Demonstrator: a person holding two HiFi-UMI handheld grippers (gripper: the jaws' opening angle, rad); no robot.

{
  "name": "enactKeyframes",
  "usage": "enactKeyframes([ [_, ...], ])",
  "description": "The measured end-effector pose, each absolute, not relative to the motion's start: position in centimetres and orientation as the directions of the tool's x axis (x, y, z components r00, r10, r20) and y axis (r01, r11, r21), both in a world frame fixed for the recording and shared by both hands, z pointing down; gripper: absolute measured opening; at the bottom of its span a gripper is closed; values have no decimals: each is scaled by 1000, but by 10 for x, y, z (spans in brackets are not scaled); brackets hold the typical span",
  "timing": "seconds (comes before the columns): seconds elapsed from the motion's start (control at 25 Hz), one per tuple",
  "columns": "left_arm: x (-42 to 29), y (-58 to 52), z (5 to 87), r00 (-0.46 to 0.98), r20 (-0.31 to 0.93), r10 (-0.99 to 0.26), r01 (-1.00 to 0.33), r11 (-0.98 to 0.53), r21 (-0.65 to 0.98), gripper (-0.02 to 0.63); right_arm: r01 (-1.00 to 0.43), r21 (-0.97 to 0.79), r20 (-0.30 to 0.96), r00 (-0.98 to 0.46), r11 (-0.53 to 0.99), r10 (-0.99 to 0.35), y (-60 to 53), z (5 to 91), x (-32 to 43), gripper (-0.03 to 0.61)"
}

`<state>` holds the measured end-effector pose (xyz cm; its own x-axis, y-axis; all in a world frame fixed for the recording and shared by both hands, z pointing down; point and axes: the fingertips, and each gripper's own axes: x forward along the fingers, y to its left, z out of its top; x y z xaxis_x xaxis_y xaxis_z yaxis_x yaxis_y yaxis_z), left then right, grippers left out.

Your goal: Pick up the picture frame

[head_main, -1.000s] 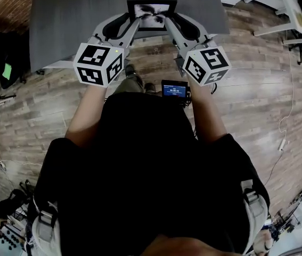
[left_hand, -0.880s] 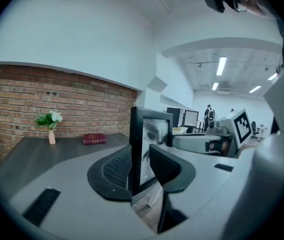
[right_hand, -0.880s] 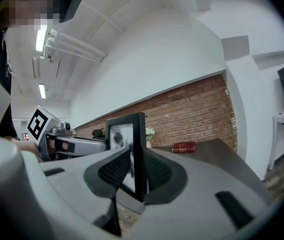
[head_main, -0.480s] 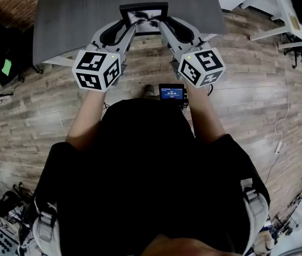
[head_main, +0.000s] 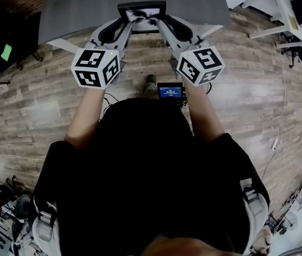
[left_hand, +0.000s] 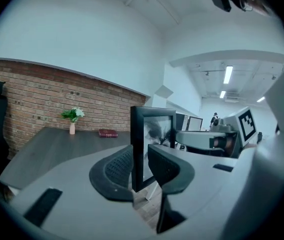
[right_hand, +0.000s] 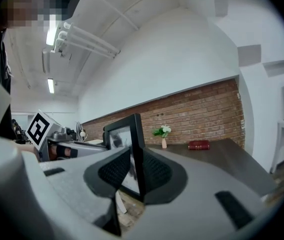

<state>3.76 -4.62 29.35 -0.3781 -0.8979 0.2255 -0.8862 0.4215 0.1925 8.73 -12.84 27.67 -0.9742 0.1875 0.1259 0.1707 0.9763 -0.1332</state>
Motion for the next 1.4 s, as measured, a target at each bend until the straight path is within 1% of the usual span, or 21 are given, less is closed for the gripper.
enactKeyframes([
  [0.16,54,3,306,-402,238,-884,-866,451,214,69,196,-132,141,-967,972,214,-81,284,103,83],
  [0.32,79,45,326,-392,259,-883,-857,452,247,65,197,-140,185,-957,970,222,-39,302,128,83],
  [0.56,115,63,339,-368,262,-892,-856,435,279,63,180,-158,214,-954,971,212,-19,317,168,83],
  [0.88,157,31,317,-404,231,-885,-851,457,259,64,240,-164,160,-951,957,266,-48,301,218,83],
  [1.04,184,4,306,-410,226,-884,-851,460,253,64,246,-162,150,-951,956,270,-75,295,246,75],
  [1.28,237,-45,313,-406,257,-877,-848,466,251,64,233,-192,157,-952,953,264,-130,304,290,74],
  [1.4,256,-58,319,-414,283,-865,-838,484,254,64,248,-200,151,-948,948,280,-147,308,304,74],
])
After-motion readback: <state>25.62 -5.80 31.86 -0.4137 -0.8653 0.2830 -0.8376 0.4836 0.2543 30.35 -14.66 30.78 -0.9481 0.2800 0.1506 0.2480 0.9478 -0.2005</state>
